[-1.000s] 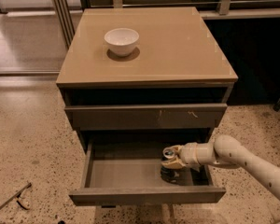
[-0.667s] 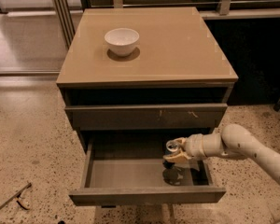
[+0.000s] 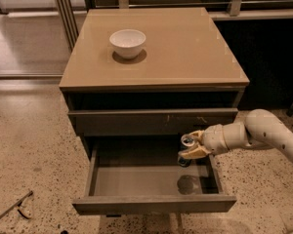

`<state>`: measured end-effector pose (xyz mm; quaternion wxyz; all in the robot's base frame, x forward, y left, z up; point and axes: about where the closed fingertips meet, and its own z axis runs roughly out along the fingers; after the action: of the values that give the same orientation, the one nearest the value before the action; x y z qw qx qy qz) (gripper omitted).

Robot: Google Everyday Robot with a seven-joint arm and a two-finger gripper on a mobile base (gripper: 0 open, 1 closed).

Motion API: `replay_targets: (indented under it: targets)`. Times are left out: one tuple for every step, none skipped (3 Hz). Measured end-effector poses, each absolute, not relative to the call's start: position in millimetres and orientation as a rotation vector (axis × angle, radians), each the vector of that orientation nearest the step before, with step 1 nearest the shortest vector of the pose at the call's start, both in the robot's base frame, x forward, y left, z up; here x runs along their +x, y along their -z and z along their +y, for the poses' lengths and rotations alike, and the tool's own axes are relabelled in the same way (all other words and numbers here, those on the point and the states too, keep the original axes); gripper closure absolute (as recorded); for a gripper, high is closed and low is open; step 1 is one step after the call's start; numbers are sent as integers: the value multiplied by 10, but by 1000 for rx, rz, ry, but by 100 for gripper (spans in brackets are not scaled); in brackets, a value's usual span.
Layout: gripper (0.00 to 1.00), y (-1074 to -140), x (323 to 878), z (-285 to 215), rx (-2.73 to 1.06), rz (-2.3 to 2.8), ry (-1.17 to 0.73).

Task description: Pick redbull can from middle drawer and place on counter

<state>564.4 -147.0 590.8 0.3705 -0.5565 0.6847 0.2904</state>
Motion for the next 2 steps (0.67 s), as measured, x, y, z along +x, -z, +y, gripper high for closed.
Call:
replay_targets:
  targets:
    - [100,-6141,5621,-1471,-1496,1730,-703]
    - [100,-6742,5575,-1474,-1538,1718,-655]
